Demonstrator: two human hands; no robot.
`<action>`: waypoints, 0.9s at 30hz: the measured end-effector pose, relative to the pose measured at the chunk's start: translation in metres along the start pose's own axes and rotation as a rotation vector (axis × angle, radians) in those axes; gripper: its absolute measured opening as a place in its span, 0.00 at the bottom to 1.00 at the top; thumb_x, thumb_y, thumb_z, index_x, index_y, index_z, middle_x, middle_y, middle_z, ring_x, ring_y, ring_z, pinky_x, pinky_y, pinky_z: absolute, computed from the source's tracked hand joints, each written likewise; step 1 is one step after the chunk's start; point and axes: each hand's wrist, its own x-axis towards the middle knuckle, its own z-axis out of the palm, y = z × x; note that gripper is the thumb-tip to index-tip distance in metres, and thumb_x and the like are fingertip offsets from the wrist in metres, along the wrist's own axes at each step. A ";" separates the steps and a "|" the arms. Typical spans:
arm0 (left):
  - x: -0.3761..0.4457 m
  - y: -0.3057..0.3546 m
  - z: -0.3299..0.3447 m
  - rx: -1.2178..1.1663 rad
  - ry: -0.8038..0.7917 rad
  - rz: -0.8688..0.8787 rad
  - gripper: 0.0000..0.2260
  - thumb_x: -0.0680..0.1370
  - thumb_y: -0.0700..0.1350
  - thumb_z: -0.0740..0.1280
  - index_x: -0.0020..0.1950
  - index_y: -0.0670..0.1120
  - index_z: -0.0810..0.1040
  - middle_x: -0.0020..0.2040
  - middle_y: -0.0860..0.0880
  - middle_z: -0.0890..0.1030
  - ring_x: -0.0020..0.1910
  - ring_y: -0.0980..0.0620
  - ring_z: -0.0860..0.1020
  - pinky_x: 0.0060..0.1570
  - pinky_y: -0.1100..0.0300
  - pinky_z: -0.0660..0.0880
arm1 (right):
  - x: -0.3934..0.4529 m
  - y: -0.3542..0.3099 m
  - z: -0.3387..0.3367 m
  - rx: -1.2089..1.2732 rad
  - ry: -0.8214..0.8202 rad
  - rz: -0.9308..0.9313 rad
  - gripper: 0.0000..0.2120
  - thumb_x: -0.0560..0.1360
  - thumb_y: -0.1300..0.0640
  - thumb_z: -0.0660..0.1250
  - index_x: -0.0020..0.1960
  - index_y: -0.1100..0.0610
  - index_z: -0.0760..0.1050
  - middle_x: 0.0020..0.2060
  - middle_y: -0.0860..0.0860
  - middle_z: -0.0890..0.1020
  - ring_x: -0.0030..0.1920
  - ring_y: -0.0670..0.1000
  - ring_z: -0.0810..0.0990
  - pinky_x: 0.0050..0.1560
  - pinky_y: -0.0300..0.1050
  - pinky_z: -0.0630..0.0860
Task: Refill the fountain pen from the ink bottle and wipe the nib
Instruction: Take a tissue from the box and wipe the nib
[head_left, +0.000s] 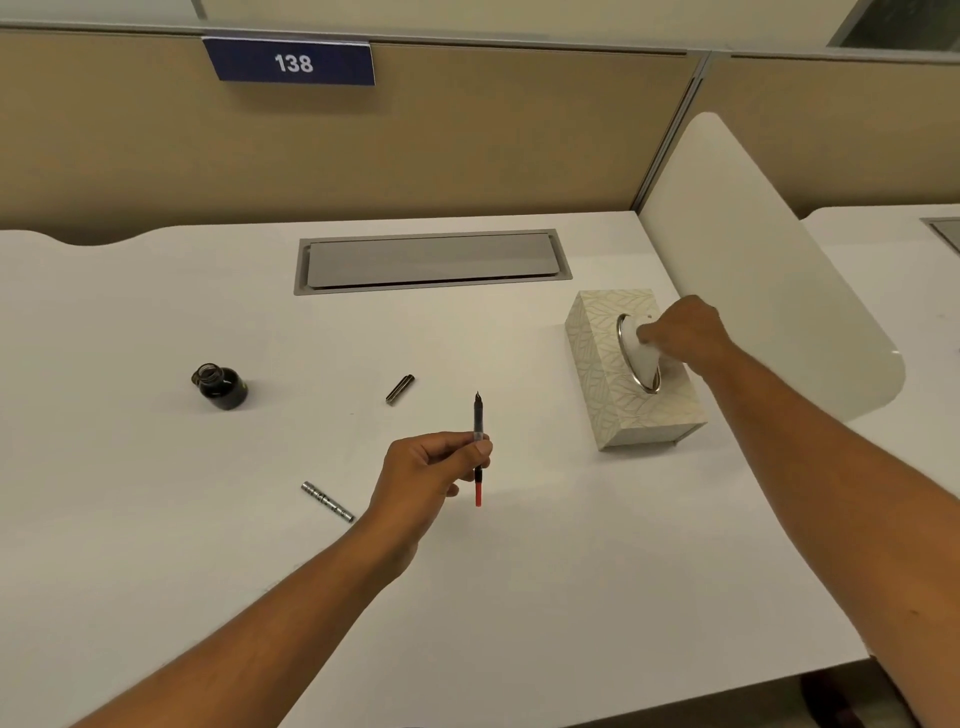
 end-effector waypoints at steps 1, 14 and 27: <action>-0.001 0.001 0.000 0.000 -0.001 0.005 0.04 0.76 0.50 0.77 0.49 0.54 0.91 0.45 0.50 0.90 0.42 0.57 0.86 0.48 0.56 0.76 | -0.001 -0.001 -0.003 0.121 0.003 0.024 0.11 0.68 0.57 0.75 0.42 0.64 0.78 0.39 0.57 0.79 0.36 0.58 0.80 0.36 0.45 0.75; -0.008 0.012 -0.008 -0.043 0.016 0.123 0.04 0.78 0.51 0.75 0.50 0.56 0.90 0.44 0.51 0.89 0.42 0.57 0.85 0.46 0.58 0.77 | -0.121 -0.032 0.016 1.026 -0.319 -0.180 0.11 0.76 0.67 0.74 0.53 0.56 0.76 0.48 0.55 0.86 0.49 0.54 0.85 0.48 0.50 0.85; -0.018 0.000 -0.027 0.076 0.083 0.209 0.06 0.81 0.51 0.73 0.52 0.59 0.90 0.39 0.58 0.86 0.36 0.58 0.80 0.40 0.63 0.78 | -0.193 -0.045 0.091 1.342 -0.772 -0.110 0.20 0.76 0.57 0.75 0.66 0.62 0.80 0.62 0.61 0.85 0.60 0.59 0.85 0.57 0.55 0.84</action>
